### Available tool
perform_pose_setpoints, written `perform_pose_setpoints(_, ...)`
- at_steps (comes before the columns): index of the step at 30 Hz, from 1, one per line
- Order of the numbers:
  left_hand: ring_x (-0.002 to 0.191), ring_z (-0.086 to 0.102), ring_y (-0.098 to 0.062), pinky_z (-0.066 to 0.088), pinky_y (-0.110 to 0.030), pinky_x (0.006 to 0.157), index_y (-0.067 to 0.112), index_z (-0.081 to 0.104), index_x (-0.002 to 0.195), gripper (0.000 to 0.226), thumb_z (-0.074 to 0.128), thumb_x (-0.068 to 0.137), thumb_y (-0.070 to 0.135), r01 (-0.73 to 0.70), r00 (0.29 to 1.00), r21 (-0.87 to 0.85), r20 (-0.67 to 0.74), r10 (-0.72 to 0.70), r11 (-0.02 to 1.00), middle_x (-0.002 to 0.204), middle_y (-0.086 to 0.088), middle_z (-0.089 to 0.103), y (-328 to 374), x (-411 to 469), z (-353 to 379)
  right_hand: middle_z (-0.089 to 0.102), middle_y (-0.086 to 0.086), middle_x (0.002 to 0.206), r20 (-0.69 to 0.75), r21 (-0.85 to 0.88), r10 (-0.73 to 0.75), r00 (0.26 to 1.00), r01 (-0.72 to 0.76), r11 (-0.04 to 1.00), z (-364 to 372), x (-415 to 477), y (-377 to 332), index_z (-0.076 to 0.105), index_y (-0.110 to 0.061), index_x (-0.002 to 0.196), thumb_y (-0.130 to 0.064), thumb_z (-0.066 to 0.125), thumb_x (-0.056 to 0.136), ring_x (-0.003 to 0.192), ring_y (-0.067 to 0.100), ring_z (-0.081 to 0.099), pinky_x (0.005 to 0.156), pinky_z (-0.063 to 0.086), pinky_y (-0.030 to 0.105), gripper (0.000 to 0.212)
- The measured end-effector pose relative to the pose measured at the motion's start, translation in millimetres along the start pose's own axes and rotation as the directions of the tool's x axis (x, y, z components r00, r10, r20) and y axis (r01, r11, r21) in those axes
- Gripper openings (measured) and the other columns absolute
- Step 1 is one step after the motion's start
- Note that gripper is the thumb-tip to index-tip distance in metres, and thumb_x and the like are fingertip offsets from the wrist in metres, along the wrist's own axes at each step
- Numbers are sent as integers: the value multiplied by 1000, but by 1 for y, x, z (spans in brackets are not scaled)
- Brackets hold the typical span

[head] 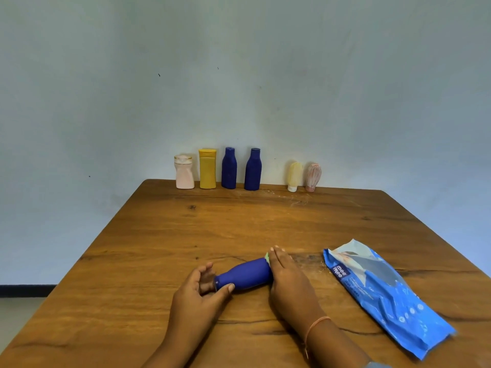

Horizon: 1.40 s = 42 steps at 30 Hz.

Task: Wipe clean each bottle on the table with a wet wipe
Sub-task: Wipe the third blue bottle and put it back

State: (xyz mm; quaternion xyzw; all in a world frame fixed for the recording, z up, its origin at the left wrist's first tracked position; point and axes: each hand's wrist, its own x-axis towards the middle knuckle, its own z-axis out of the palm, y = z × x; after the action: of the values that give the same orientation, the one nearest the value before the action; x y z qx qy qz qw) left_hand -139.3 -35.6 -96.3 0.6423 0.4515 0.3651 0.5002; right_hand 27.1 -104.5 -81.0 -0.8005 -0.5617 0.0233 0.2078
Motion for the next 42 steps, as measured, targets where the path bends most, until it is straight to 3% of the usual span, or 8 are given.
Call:
perform_pose_setpoints(5,76,64,-2,48,-15,69,24,51,111,57,79,66,3,-19,1000,4,4,19,1000,84,3,66,7,-3,-4,8,5,157,-19,2,10,1000,-10,1000,4,0,-9,10,-11,148,-3,38,91,144,15,5,112,-3,22,64)
perform_pose_setpoints(14,71,68,-2,51,-13,66,23,43,119,62,68,72,-9,-54,999,-15,-10,54,998,85,2,70,2,-4,-5,35,8,148,23,-33,-399,916,400,916,24,-24,-64,33,-8,142,-10,45,90,139,23,29,111,3,38,53)
perform_pose_setpoints(22,84,67,-8,56,-28,80,34,37,121,79,81,63,4,-68,997,65,38,66,996,96,4,64,7,-8,-4,38,-1,145,21,32,25,999,-26,999,-24,2,2,32,-21,143,-10,47,90,132,14,34,110,24,26,56)
perform_pose_setpoints(26,84,68,-7,56,-28,79,33,39,119,77,81,63,2,-65,997,48,38,64,997,97,4,66,7,-7,-3,34,2,147,47,-47,26,999,-24,999,-22,1,-16,29,-15,144,-9,48,89,136,17,28,113,20,29,59)
perform_pose_setpoints(30,75,69,-4,54,-18,71,36,42,110,68,75,68,-5,-84,996,-1,22,84,996,94,3,68,6,-8,-2,26,10,151,110,-107,-201,973,213,971,8,-14,-65,23,-7,145,-10,46,92,141,26,17,118,11,37,58)
perform_pose_setpoints(33,74,70,-7,54,-18,69,25,43,120,64,70,71,-7,-94,996,-37,-9,93,995,92,-1,69,5,-8,-3,49,17,135,47,-152,-340,939,344,927,21,-19,-72,43,0,135,-9,53,84,129,31,43,110,25,41,52)
perform_pose_setpoints(37,80,69,-5,56,-27,78,38,39,116,78,78,64,-5,-82,996,8,41,82,997,95,2,66,6,-10,-3,36,2,145,34,-37,-225,974,226,973,1,-9,-43,31,-14,143,-13,49,90,137,19,27,114,17,30,56)
perform_pose_setpoints(42,86,66,-5,55,-22,77,35,37,117,74,77,66,0,-85,995,53,60,82,995,99,5,63,14,-14,-4,48,1,134,3,28,3,1000,-3,1000,-26,3,-9,42,-17,135,-9,48,88,122,15,42,105,32,27,48)
